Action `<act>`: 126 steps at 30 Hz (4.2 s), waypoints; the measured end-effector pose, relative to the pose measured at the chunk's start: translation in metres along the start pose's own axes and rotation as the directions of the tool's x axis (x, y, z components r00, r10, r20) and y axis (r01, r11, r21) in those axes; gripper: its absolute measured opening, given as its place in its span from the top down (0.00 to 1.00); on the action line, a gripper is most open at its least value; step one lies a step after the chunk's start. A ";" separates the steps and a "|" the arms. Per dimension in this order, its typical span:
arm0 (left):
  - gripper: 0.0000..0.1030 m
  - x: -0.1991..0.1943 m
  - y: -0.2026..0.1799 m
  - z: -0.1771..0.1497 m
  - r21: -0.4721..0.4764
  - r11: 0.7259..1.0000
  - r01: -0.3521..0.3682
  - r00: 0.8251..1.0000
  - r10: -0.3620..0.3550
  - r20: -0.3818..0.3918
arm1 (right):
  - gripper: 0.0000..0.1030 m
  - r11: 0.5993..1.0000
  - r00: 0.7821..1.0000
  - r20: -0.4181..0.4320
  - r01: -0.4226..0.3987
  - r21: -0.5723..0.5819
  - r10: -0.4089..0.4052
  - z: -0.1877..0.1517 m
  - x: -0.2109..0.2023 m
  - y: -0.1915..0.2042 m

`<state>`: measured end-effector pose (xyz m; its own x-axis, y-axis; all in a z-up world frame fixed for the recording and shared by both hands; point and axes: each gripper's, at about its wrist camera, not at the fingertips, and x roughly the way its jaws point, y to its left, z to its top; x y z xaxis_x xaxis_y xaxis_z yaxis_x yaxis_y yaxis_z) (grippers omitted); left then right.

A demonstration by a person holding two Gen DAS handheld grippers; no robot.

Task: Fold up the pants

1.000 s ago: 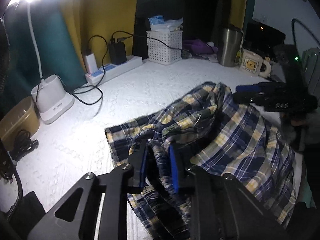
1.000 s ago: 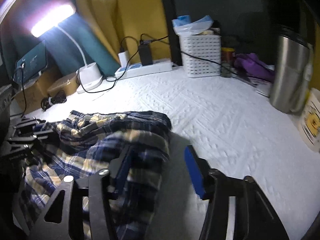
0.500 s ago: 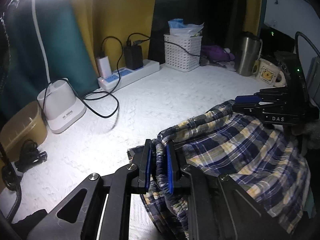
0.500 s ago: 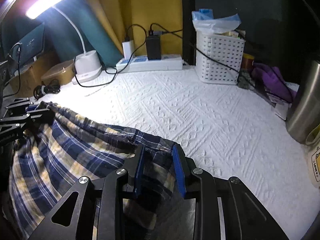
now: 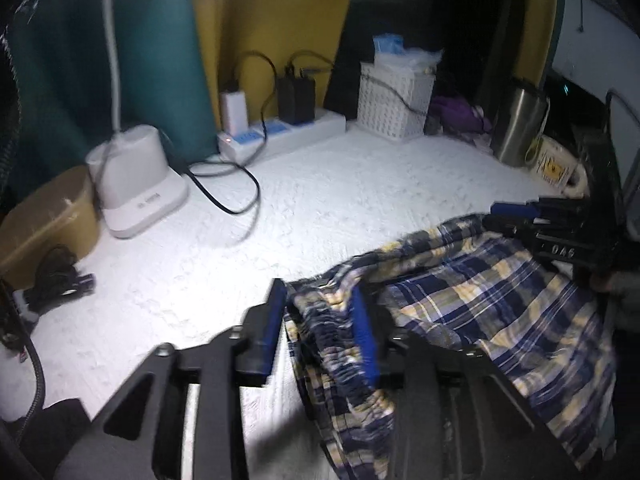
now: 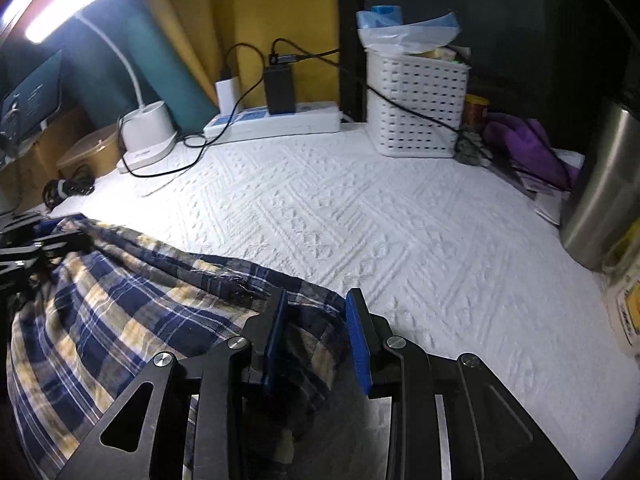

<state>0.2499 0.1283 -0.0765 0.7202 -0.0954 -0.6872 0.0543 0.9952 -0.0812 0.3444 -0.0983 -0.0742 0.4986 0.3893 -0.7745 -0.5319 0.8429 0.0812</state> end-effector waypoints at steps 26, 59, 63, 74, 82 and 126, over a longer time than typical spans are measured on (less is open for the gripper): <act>0.40 -0.007 -0.018 -0.037 0.032 0.999 0.022 0.996 -0.019 -0.090 | 0.33 0.997 0.996 -0.041 0.074 -0.010 -0.074 -0.043 -0.035 0.020; 0.34 -0.042 -0.028 -0.072 0.013 1.000 0.018 0.996 -0.016 -0.086 | 0.32 0.999 0.998 -0.056 0.039 0.034 -0.037 -0.106 -0.097 0.051; 0.32 -0.040 -0.026 -0.079 0.025 1.000 0.002 0.995 0.001 -0.097 | 0.32 0.997 0.997 -0.062 0.038 0.060 -0.035 -0.119 -0.101 0.048; 0.32 -0.063 -0.033 -0.077 0.018 1.000 -0.007 0.998 0.008 -0.055 | 0.31 0.994 0.999 -0.037 0.035 0.107 -0.031 -0.134 -0.124 0.041; 0.32 -0.077 -0.048 -0.087 -0.013 0.999 0.046 0.998 -0.047 -0.048 | 0.31 0.994 0.999 -0.033 0.028 0.104 -0.025 -0.141 -0.133 0.048; 0.32 -0.098 -0.050 -0.079 -0.005 1.000 -0.006 1.000 0.006 0.015 | 0.25 0.986 0.999 0.021 0.044 0.158 -0.048 -0.149 -0.171 0.015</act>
<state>0.1224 0.0860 -0.0619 0.7309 -0.0891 -0.6766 0.0463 0.9956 -0.0810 0.1488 -0.2073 -0.0345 0.5375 0.3560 -0.7644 -0.3946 0.9073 0.1451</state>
